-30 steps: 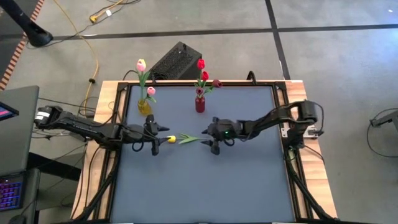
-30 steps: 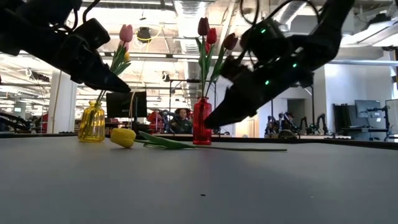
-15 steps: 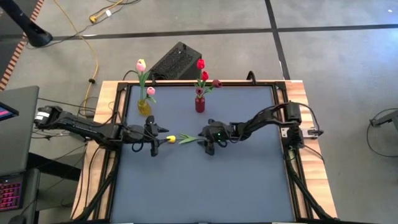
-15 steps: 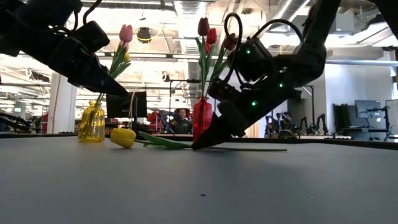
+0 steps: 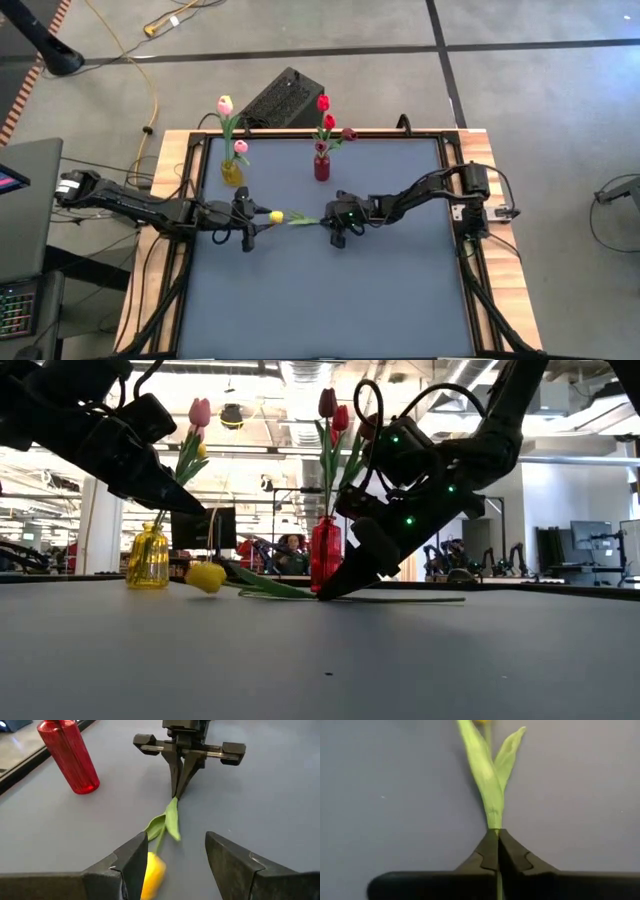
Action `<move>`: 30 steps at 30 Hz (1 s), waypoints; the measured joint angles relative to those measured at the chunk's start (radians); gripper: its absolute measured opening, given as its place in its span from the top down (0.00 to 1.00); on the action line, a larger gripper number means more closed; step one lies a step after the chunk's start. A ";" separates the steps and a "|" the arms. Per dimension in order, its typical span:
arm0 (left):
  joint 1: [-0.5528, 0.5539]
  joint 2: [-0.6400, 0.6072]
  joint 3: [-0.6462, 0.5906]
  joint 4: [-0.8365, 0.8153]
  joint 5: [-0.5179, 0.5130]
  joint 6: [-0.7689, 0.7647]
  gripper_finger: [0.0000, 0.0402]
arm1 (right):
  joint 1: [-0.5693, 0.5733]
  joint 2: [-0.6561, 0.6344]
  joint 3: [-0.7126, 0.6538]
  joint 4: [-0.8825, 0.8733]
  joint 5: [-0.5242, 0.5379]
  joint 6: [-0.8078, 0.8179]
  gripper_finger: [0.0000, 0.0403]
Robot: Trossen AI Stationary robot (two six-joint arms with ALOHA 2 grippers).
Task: Sort flowers into vase by color
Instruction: Put the yellow flower into the yellow flower vase
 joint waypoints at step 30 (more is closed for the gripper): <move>0.000 0.000 0.000 -0.014 0.028 0.046 0.53 | 0.113 -0.189 0.045 -0.297 -0.072 0.059 0.43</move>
